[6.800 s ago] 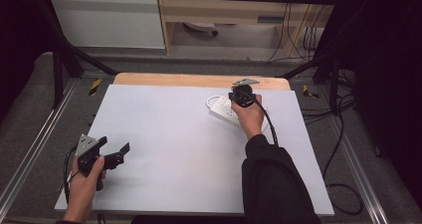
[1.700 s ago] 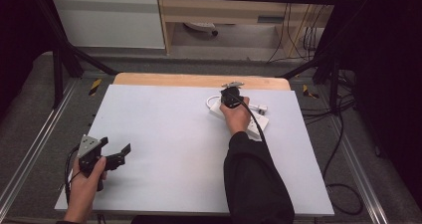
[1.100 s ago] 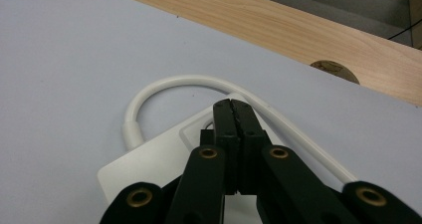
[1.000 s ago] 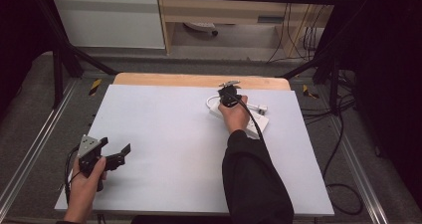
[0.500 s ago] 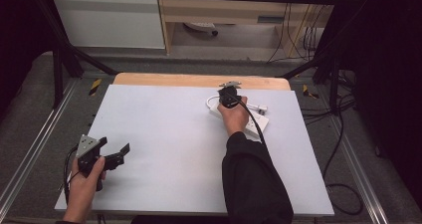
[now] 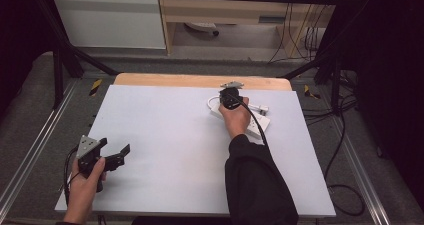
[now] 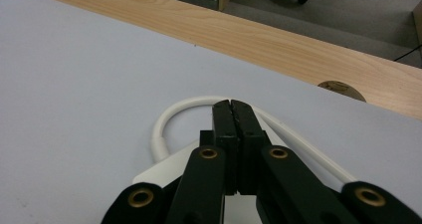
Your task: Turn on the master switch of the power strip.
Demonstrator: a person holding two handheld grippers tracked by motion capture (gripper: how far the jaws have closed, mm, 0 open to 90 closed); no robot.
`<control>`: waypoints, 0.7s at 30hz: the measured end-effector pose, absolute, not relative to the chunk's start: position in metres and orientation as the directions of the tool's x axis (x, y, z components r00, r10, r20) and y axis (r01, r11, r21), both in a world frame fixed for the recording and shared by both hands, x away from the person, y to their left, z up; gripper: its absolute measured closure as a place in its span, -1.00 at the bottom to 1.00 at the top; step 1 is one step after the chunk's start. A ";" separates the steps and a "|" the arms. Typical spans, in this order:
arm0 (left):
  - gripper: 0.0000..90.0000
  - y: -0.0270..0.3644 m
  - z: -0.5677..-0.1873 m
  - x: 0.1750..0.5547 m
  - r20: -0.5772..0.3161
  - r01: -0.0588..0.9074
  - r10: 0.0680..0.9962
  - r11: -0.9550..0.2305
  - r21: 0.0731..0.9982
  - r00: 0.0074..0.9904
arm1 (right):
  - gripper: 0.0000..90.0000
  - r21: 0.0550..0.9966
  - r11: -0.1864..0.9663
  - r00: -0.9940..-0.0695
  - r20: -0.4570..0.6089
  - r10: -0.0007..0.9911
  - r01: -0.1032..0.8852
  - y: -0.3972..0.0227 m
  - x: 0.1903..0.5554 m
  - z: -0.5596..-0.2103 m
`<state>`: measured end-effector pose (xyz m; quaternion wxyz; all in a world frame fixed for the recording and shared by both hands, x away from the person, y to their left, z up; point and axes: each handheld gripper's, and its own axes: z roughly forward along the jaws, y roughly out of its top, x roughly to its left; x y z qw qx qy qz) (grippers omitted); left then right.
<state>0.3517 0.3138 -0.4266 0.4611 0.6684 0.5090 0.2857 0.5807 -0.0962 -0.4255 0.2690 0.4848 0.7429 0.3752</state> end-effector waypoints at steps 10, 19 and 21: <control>-0.79 0.315 -0.427 0.351 -0.086 0.418 0.945 -0.057 0.907 0.316 | 1.00 0.827 0.218 -0.393 0.003 0.920 0.518 -0.098 0.572 -0.417; -0.79 0.315 -0.426 0.351 -0.091 0.414 0.943 -0.053 0.909 0.320 | 0.93 0.825 0.218 -0.386 0.000 0.923 0.522 -0.106 0.569 -0.409; -0.79 0.314 -0.426 0.351 -0.087 0.416 0.942 -0.060 0.908 0.325 | 0.88 0.824 0.217 -0.389 0.003 0.921 0.523 -0.107 0.569 -0.408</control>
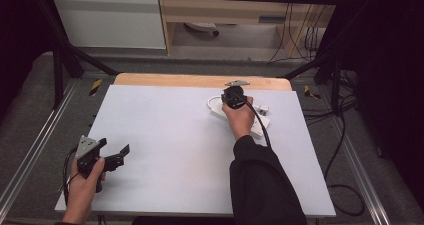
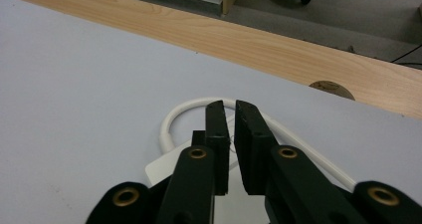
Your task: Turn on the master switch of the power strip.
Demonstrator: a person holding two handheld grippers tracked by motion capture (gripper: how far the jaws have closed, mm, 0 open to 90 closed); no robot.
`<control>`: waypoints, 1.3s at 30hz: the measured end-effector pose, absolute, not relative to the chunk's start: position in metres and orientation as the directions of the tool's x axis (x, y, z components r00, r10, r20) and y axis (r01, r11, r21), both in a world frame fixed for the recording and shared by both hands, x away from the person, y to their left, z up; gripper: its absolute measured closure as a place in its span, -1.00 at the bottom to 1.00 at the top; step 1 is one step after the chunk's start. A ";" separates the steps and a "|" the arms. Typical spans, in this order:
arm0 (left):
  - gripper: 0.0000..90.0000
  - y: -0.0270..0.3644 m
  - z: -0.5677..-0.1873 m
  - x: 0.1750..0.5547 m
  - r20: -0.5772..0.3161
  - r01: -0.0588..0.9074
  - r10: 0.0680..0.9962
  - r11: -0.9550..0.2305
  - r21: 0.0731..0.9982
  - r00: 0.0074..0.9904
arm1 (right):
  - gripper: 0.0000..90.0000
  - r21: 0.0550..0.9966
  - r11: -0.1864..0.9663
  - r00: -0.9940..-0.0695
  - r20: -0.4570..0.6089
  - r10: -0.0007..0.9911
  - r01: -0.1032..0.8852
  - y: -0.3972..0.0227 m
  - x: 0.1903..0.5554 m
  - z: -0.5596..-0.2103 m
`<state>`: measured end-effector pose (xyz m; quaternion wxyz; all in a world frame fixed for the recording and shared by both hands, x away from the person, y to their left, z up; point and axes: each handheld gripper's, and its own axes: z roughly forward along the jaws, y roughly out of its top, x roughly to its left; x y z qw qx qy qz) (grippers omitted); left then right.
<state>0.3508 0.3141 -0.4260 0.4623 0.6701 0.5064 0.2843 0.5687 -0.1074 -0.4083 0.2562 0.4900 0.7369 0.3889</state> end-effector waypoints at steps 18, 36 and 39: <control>-0.79 0.315 -0.427 0.350 -0.092 0.425 0.942 -0.057 0.904 0.322 | -0.49 0.780 0.125 -0.323 0.104 0.941 0.614 -0.120 0.565 -0.404; -0.79 0.316 -0.427 0.349 -0.087 0.422 0.944 -0.059 0.905 0.319 | -0.83 0.797 0.122 -0.369 0.133 0.920 0.591 -0.138 0.545 -0.383; -0.79 0.316 -0.427 0.349 -0.089 0.423 0.944 -0.056 0.904 0.316 | -0.82 0.797 0.140 -0.374 0.114 0.920 0.588 -0.141 0.540 -0.381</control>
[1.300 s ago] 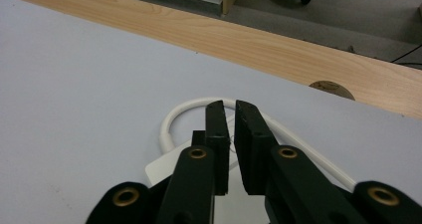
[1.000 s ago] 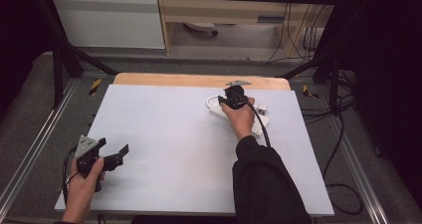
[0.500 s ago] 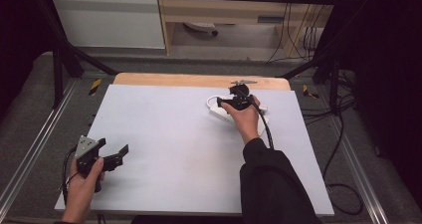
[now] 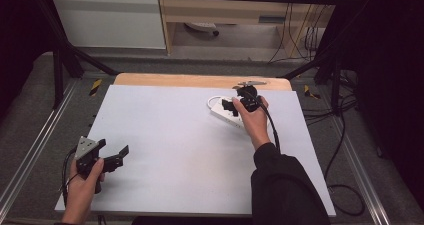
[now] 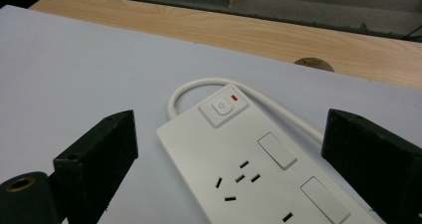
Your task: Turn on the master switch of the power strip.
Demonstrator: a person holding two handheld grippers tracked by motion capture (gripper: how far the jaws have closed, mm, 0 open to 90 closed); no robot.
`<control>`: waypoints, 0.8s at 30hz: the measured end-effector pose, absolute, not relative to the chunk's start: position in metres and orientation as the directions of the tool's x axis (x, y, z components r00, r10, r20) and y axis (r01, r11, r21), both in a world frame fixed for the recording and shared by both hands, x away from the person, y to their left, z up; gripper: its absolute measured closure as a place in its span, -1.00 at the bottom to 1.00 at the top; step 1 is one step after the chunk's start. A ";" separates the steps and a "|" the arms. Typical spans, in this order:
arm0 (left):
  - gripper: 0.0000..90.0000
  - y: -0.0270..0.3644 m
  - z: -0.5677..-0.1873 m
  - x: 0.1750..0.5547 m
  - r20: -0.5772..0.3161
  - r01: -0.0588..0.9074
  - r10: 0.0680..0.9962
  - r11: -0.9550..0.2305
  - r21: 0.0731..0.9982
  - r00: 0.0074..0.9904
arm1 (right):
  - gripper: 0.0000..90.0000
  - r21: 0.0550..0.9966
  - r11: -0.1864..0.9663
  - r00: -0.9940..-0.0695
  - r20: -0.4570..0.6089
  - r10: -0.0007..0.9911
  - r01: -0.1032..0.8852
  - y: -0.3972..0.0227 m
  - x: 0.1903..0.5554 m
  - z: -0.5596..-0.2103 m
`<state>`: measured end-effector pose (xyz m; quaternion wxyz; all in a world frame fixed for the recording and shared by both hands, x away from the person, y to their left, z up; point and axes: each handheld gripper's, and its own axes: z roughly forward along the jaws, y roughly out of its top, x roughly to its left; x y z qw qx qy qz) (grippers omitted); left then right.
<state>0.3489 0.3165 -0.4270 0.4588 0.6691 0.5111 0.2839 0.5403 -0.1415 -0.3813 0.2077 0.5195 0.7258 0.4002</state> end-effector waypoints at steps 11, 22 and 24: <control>-0.79 0.317 -0.427 0.348 -0.100 0.426 0.942 -0.050 0.903 0.322 | -0.79 0.830 0.130 -0.414 0.130 0.901 0.543 -0.161 0.522 -0.368; -0.79 0.319 -0.426 0.343 -0.106 0.426 0.944 -0.040 0.904 0.314 | -0.74 0.872 0.135 -0.455 0.108 0.884 0.470 -0.173 0.500 -0.351; -0.79 0.320 -0.426 0.342 -0.108 0.427 0.944 -0.039 0.903 0.313 | -0.77 0.881 0.140 -0.471 0.103 0.876 0.452 -0.175 0.495 -0.349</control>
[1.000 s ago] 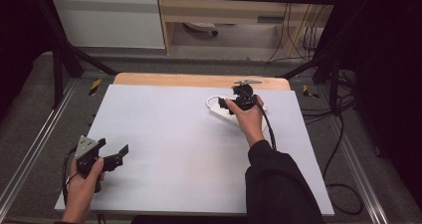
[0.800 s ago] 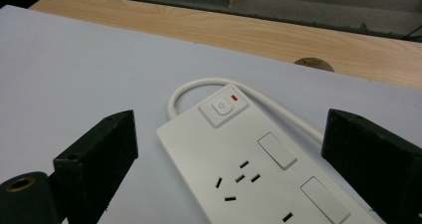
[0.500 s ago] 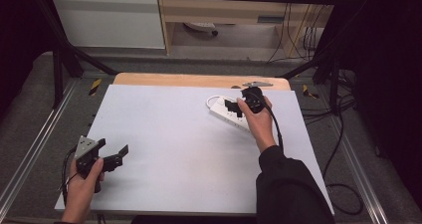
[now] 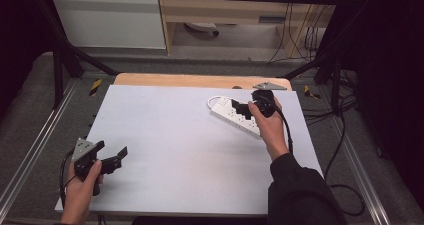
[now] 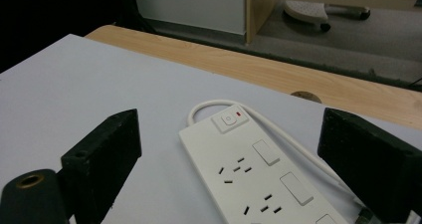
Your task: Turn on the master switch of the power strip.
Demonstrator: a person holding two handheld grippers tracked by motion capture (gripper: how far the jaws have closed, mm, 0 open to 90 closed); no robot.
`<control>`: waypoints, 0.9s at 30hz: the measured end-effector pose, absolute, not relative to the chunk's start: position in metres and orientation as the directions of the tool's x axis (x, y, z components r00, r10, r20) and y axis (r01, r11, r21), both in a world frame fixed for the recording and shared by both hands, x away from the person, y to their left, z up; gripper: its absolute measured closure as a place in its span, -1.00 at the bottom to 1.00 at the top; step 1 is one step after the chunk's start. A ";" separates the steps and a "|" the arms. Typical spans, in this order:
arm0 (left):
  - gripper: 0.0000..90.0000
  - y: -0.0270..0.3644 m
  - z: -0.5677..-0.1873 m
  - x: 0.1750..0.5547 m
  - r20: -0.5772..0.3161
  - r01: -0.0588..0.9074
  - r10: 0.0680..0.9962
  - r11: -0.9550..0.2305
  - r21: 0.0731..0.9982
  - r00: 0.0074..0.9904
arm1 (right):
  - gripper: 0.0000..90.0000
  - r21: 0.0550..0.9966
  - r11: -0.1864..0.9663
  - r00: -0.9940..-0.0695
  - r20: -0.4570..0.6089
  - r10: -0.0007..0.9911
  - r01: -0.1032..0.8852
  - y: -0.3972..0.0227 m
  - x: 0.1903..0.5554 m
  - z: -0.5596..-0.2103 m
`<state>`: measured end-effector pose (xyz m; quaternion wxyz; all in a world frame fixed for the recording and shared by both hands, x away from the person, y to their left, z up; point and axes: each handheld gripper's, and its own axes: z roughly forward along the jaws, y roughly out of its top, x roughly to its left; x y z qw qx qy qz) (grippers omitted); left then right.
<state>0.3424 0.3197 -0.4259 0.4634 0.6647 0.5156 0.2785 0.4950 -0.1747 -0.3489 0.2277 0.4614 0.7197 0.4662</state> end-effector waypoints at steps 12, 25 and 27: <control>-0.79 0.317 -0.425 0.340 -0.130 0.435 0.939 -0.022 0.900 0.317 | -0.80 0.916 0.147 -0.504 0.066 0.861 0.372 -0.189 0.463 -0.342; -0.80 0.316 -0.424 0.333 -0.120 0.434 0.939 -0.034 0.900 0.323 | -0.83 0.923 0.138 -0.493 0.063 0.868 0.361 -0.221 0.435 -0.354; -0.80 0.316 -0.424 0.333 -0.120 0.435 0.939 -0.035 0.900 0.323 | -0.85 0.922 0.131 -0.493 0.072 0.867 0.364 -0.226 0.430 -0.357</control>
